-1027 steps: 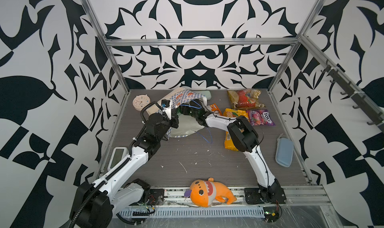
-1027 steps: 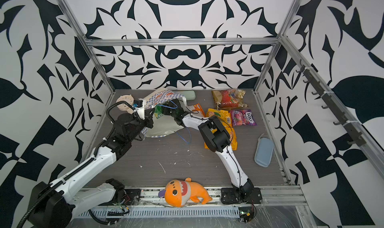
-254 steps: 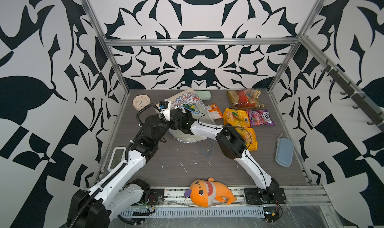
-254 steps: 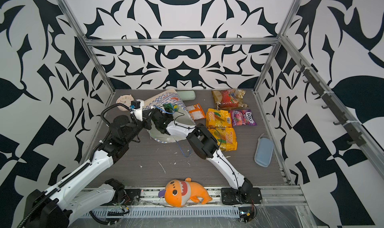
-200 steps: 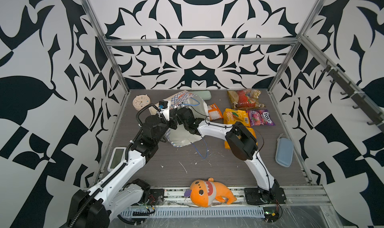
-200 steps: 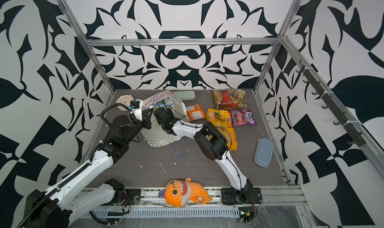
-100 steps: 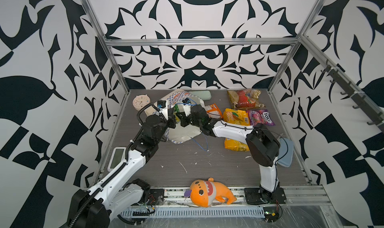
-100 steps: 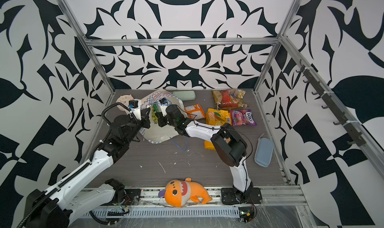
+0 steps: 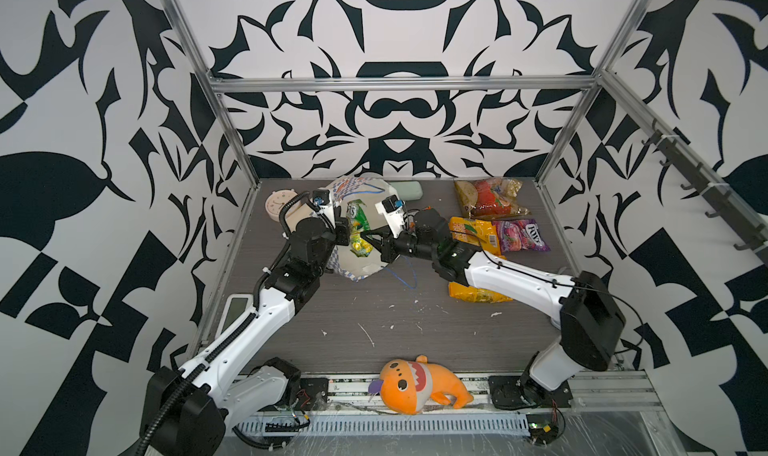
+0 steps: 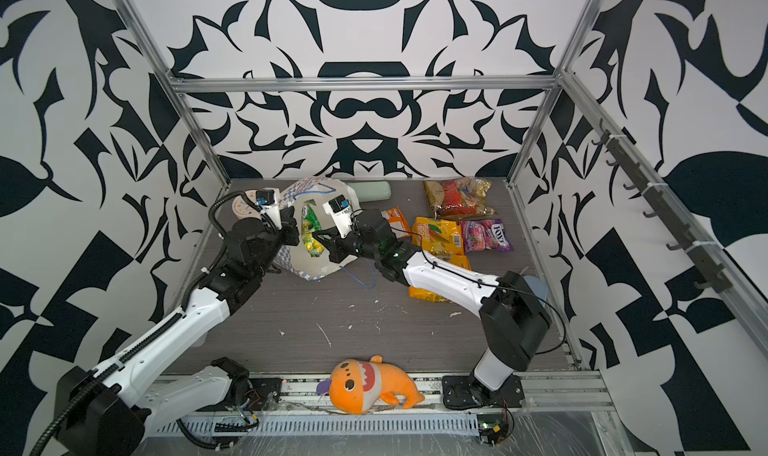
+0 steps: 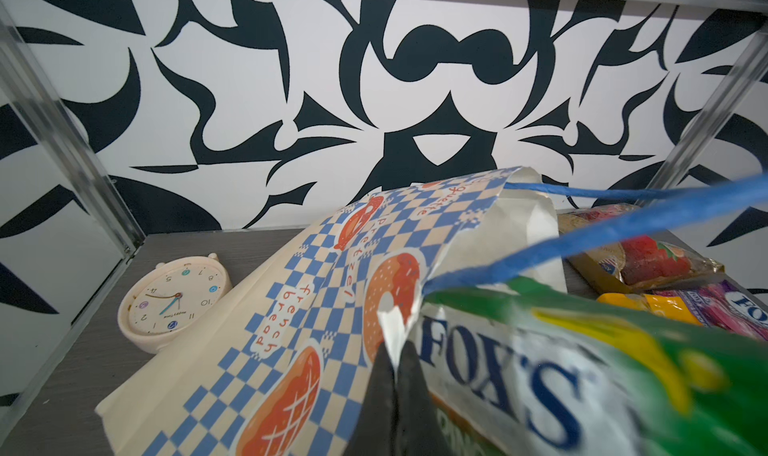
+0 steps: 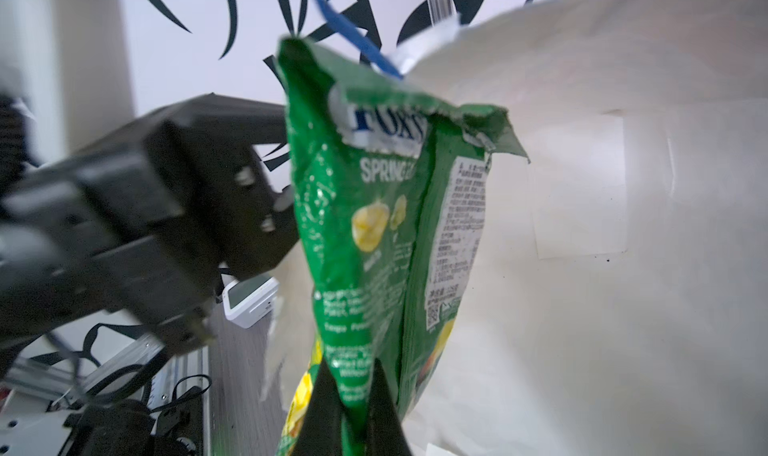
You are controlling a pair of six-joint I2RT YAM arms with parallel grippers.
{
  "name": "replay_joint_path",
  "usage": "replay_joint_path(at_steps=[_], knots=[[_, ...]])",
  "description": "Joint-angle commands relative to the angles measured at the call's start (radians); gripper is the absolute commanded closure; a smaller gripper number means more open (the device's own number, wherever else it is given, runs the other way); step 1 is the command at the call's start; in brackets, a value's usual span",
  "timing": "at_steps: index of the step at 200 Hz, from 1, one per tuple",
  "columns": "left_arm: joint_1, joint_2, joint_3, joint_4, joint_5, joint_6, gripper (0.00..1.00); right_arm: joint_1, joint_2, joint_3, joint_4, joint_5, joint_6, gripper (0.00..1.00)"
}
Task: Take the snacks out of the paper bag
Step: 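Lift the green packet up out of the bag with the right gripper, then carry the green packet beside the yellow bags while the left gripper sets the bag upright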
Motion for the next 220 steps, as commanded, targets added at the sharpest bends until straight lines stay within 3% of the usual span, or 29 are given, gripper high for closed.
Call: replay_joint_path(at_steps=[1,75,101,145,220], knots=[[0.005,0.021,0.073,-0.042,-0.058,-0.039,1.0,-0.018,-0.091,-0.024,0.054,-0.063,-0.033,1.0],[0.071,0.138,0.259,-0.23,-0.144,-0.171,1.0,-0.151,-0.282,-0.049,0.012,-0.2,0.013,1.0],[0.084,0.164,0.3,-0.261,-0.16,-0.212,1.0,-0.229,-0.354,-0.075,-0.02,-0.204,0.044,1.0],[0.101,0.253,0.492,-0.466,-0.192,-0.302,1.0,-0.367,-0.47,-0.083,-0.089,-0.213,0.083,1.0],[0.254,0.228,0.525,-0.549,0.023,-0.565,1.0,-0.586,-0.489,-0.042,-0.207,-0.158,0.18,1.0]])
